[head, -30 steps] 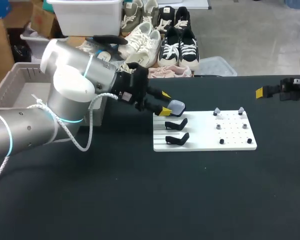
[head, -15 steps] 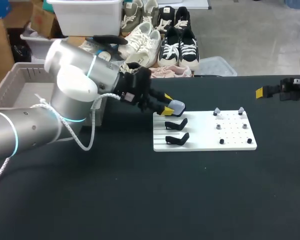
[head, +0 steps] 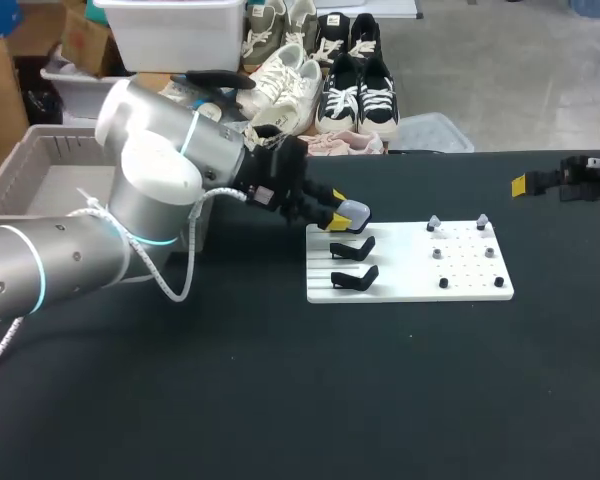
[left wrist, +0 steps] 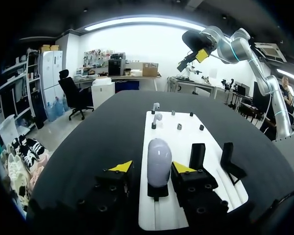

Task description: Pick up each earbud case from the left stands, insert the matching earbuds, close the lid, and place the case in the box.

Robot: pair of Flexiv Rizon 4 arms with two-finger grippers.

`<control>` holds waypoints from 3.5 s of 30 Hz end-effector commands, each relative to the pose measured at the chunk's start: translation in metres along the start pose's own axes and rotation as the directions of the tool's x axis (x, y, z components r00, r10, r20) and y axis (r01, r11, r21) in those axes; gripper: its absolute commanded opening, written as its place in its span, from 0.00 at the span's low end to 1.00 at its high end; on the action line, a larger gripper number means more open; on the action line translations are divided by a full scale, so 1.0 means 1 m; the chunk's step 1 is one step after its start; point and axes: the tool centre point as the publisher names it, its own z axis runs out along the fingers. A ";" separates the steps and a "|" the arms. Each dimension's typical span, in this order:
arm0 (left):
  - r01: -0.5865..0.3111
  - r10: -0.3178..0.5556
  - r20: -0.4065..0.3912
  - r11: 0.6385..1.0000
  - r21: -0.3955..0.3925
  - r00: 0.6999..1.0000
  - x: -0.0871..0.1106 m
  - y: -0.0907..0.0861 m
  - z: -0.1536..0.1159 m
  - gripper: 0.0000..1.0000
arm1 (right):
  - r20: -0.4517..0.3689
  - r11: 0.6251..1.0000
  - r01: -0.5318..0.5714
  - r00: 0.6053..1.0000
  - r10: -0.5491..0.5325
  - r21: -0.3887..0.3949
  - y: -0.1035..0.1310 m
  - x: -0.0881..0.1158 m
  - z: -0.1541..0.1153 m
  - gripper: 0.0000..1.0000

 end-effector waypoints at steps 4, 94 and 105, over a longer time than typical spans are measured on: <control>-0.002 0.002 -0.002 1.000 -0.002 1.000 0.001 0.002 0.002 0.49 | -0.001 1.000 0.001 1.000 -0.001 -0.003 -0.001 0.000 0.000 1.00; -0.041 0.067 0.415 0.997 -0.071 0.907 -0.101 -0.123 -0.052 0.00 | -0.001 1.000 0.001 1.000 -0.001 -0.003 -0.001 0.000 0.000 1.00; -0.066 0.070 0.436 0.998 -0.026 0.897 -0.101 -0.126 -0.033 0.00 | -0.016 0.998 0.054 0.998 -0.054 -0.030 0.021 0.005 -0.006 1.00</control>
